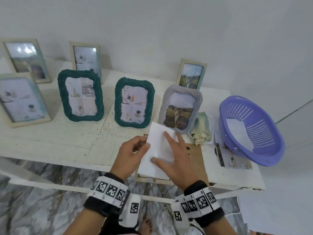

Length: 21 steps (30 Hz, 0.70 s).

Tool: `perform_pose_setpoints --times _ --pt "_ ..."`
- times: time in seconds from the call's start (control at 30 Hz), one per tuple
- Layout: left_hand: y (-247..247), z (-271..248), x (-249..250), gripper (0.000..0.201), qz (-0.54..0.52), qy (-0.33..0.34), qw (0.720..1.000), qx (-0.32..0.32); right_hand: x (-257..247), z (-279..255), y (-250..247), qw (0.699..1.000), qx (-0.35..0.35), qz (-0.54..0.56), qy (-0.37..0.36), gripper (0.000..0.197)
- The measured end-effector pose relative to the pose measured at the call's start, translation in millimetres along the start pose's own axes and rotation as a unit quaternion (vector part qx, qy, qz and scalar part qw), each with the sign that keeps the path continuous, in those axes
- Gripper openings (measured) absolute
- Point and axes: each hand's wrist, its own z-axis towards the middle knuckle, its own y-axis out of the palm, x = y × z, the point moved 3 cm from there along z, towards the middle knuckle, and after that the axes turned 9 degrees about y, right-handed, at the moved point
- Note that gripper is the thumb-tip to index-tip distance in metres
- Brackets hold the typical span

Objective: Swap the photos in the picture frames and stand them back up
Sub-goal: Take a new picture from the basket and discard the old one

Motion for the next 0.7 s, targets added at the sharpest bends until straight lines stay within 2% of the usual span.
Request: perform_pose_setpoints --times 0.03,0.1,0.17,0.23,0.3,0.33,0.4,0.47,0.53,0.7 --pt "-0.7 0.4 0.8 0.010 -0.009 -0.012 1.000 0.010 4.7 -0.9 -5.1 0.999 0.020 0.045 0.010 0.080" --pt "-1.4 1.8 -0.4 0.013 -0.022 -0.032 0.999 0.023 14.5 -3.4 -13.0 0.986 0.040 0.158 0.038 0.073" --pt "1.5 2.0 0.4 0.016 -0.015 -0.044 0.999 0.026 20.1 -7.8 -15.7 0.950 0.028 0.303 0.065 0.073" --pt "5.7 1.4 3.1 0.020 0.054 -0.042 0.997 0.036 16.8 -14.3 -19.1 0.919 0.020 0.384 0.083 0.072" --pt "11.1 -0.4 11.8 0.027 0.172 -0.010 0.984 0.039 11.3 -19.1 -21.3 0.914 0.033 0.396 0.080 0.067" --pt "14.7 -1.5 16.9 0.025 0.194 0.017 0.980 0.034 9.2 -21.0 -21.9 0.911 0.040 0.402 0.082 0.063" --pt "24.4 -2.8 25.8 0.016 0.147 0.038 0.988 -0.005 6.0 -24.8 -23.1 0.907 0.055 0.408 0.090 0.056" --pt "36.3 -5.7 34.5 0.027 0.016 0.000 0.998 -0.055 -0.4 -30.9 -23.8 0.913 0.058 0.396 0.080 0.050" --pt "43.8 -8.8 42.6 0.035 -0.065 -0.007 0.995 -0.075 -8.2 -36.7 -26.2 0.917 0.053 0.390 0.063 0.045" --pt "47.9 -10.4 35.7 0.026 -0.054 0.001 0.993 -0.101 -9.5 -44.2 -32.6 0.946 0.075 0.310 0.055 0.034"
